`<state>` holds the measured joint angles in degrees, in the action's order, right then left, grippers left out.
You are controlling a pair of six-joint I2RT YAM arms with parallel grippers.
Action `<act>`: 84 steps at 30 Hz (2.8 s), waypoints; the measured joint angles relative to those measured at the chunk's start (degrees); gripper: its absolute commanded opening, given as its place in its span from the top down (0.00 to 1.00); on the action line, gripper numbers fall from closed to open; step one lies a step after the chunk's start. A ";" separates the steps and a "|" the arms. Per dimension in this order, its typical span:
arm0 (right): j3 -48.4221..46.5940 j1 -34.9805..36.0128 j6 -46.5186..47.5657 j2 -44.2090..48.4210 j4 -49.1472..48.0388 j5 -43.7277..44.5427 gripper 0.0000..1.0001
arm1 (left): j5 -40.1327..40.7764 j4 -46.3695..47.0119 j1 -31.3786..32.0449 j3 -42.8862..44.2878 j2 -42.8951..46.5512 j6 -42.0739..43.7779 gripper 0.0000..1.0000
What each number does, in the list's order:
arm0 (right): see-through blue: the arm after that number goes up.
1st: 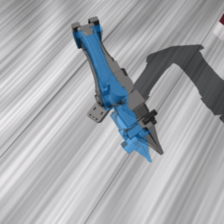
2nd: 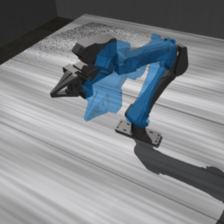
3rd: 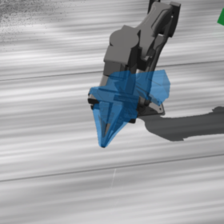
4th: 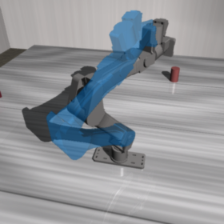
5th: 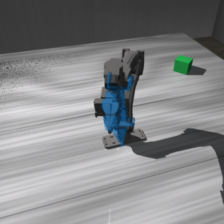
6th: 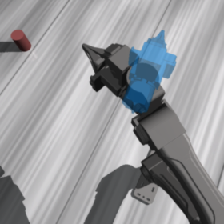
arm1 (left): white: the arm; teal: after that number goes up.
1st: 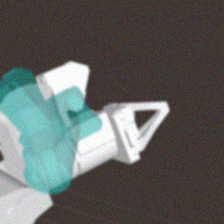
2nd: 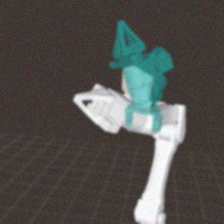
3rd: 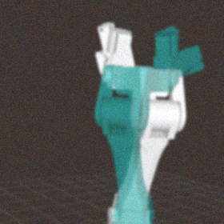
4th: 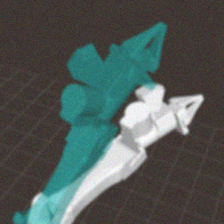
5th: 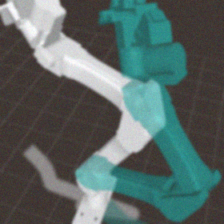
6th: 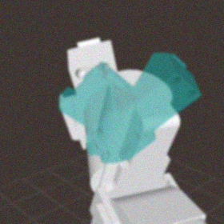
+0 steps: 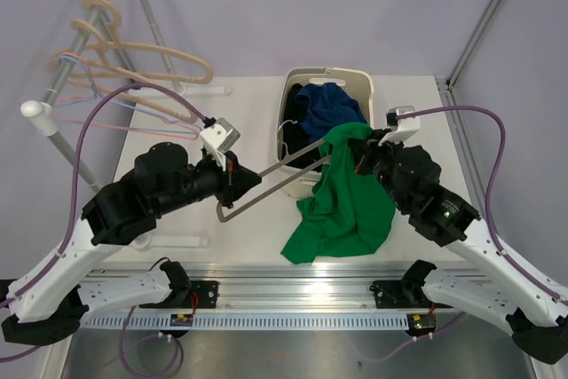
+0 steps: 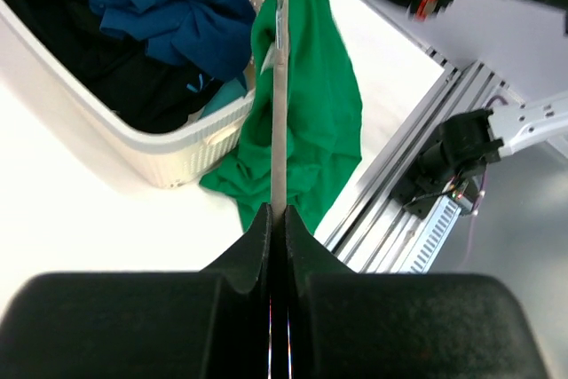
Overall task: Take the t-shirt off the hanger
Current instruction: Place the hanger at the clothesline.
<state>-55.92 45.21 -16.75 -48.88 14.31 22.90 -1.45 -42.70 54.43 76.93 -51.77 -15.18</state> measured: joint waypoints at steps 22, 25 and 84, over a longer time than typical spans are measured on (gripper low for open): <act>-1.81 -16.61 -5.03 -1.90 6.21 24.92 0.97 | 18.47 -4.59 0.00 1.92 4.66 3.02 1.00; -1.79 -18.99 -9.11 -2.25 8.68 27.78 0.28 | 22.95 -3.58 0.00 6.10 1.53 3.39 1.00; 4.76 -19.78 -16.52 8.13 5.07 -14.05 0.01 | 72.52 37.00 -34.03 40.39 -52.63 15.72 1.00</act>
<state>-51.16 25.43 -33.28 -40.75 19.38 8.84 71.07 -5.69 20.40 117.32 -104.40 0.54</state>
